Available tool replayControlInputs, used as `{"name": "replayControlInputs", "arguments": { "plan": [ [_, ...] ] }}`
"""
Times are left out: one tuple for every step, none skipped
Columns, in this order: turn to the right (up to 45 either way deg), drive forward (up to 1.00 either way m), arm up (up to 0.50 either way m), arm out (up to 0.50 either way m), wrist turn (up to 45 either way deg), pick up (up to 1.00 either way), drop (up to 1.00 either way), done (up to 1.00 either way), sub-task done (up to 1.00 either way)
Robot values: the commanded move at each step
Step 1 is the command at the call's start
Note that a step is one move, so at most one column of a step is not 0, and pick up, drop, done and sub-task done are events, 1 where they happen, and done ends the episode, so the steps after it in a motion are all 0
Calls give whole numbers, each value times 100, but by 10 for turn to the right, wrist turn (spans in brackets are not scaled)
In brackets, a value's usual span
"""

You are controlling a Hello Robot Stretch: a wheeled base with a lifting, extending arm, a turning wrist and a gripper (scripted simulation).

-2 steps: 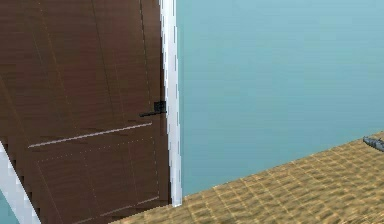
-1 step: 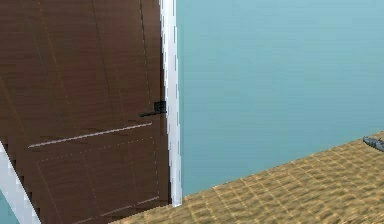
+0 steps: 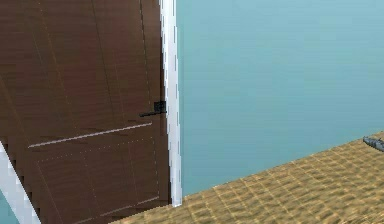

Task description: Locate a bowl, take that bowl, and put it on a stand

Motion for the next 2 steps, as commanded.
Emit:
{"name": "replayControlInputs", "arguments": {
  "plan": [
    [0,0,0,-48,0,0,0,0,0],
    [-450,0,0,0,0,0,0,0,0]
  ]
}}
